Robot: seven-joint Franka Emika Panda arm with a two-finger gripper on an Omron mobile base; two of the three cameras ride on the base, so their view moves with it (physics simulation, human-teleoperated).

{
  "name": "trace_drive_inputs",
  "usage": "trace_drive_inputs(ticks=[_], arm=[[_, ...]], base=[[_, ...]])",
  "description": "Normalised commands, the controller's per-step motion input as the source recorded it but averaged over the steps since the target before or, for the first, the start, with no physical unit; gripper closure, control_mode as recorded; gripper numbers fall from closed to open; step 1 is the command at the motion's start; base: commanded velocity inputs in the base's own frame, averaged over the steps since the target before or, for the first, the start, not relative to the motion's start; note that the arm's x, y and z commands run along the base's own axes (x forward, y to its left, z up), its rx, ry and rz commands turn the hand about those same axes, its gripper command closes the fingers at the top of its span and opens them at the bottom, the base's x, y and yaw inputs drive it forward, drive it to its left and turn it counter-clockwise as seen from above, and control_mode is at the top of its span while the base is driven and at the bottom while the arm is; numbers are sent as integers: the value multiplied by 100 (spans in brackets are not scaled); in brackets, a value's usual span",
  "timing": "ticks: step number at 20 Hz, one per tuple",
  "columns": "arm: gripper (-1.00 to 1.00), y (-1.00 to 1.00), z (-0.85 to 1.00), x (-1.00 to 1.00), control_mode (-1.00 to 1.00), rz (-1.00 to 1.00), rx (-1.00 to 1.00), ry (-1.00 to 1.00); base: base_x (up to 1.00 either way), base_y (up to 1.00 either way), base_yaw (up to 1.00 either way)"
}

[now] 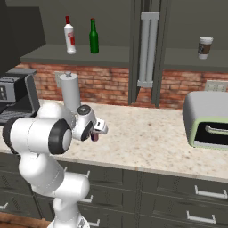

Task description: Sort all alcoholic drinks to one cabinet, and non-alcoholic drinks to the other.

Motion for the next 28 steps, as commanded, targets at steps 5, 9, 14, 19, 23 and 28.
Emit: trace_drive_inputs(ticks=[5,9,14,19,23,28], arm=[[100,0,-37,19,-100,0,0,0],[100,0,-35,26,-100,0,0,0],[100,-2,-27,14,-100,0,0,2],[100,-2,-4,-13,-100,0,0,0],[100,0,0,-16,-100,0,0,-3],[100,-7,18,-13,-100,0,0,-1]], base=[[0,0,0],[0,0,0],[0,0,0],[0,0,0],[0,0,0],[0,0,0]])
